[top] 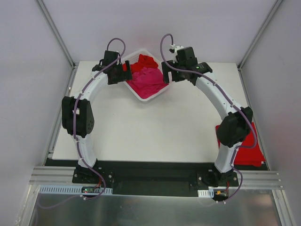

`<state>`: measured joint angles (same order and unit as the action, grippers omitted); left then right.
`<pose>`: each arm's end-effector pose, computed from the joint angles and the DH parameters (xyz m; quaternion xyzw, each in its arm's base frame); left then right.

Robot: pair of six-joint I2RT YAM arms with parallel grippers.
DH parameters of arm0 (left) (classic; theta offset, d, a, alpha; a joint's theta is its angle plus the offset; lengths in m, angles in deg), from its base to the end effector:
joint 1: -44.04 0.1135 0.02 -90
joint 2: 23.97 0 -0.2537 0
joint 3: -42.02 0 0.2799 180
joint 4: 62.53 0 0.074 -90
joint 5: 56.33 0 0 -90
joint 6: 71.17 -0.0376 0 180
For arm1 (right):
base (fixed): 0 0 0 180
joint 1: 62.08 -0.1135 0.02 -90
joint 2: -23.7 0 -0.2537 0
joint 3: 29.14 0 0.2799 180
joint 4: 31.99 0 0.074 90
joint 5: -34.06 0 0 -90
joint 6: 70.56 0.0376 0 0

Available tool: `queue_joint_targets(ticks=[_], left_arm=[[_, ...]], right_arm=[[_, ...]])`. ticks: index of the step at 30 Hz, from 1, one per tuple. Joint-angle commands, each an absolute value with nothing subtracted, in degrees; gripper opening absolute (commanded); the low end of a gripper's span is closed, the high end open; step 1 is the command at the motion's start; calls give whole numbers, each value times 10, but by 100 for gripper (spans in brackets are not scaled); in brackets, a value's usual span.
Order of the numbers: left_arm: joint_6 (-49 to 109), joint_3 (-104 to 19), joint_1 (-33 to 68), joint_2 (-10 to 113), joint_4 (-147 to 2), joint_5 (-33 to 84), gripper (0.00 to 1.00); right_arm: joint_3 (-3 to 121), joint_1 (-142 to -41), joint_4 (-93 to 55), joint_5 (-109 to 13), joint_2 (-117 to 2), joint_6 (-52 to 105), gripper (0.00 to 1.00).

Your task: Fold and stack the t-shirts

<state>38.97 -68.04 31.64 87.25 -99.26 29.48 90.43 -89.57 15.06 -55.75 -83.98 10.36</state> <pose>0.4679 -0.1057 0.2759 -0.0446 0.8968 -0.1545 0.4122 0.4099 0.2135 0.3486 -0.2792 0.8426 0.0751 0.4543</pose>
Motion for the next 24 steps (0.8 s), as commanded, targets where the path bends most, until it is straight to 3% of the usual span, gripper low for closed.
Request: queue_joint_targets(ticks=[1,20,24], left_arm=[[428,-654,312,846,-942,289,99],[475,-706,319,930,-938,354,97],[498,-718,319,941,-941,368,82]], right_arm=[[902,-899,130,-568,-778,100,97],[881,-902,136,-542,-753,89,97],[884,-903,141,-540,-752,85,97]])
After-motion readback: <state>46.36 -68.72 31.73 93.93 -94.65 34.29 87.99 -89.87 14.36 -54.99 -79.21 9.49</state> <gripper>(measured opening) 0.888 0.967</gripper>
